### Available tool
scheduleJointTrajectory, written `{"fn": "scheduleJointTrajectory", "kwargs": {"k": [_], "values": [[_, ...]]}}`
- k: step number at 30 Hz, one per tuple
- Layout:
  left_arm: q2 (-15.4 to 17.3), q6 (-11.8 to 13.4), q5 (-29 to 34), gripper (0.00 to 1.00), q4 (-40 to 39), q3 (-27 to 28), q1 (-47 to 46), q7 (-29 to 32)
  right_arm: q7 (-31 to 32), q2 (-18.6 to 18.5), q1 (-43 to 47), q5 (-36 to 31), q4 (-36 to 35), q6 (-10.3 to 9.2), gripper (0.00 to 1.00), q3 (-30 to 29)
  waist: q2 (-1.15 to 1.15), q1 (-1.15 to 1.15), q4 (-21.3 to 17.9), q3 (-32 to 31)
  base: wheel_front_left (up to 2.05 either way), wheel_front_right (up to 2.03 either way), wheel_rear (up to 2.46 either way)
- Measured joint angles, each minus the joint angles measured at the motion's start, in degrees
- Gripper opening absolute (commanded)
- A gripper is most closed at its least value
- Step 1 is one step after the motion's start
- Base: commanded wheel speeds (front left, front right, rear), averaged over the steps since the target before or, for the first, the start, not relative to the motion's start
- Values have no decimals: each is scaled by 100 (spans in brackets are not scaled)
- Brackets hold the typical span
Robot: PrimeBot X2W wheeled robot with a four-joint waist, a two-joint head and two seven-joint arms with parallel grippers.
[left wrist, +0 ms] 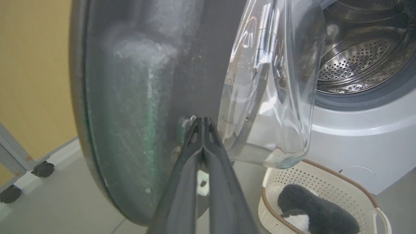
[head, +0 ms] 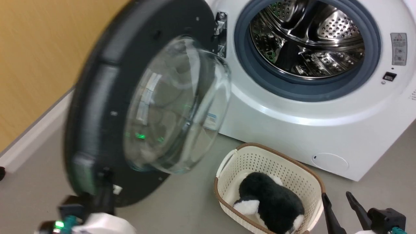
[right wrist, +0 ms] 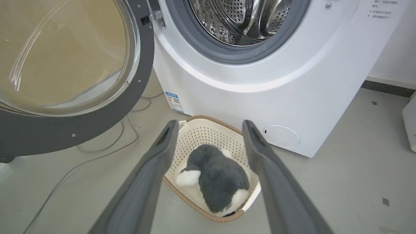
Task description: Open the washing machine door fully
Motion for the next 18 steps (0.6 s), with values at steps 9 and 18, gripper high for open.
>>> {"fn": "scheduleJointTrajectory", "kwargs": {"k": [9, 18], "values": [[370, -63, -338, 0, 889, 704, -803, -354, 98, 0, -63, -47, -66, 0, 100, -14, 0, 0, -202, 142, 0, 0, 0], [749, -442, -632, 0, 2309, 1185, -1670, -702, 143, 0, -126, -62, -70, 0, 100, 1, 0, 0, -423, 215, 0, 0, 0]]}}
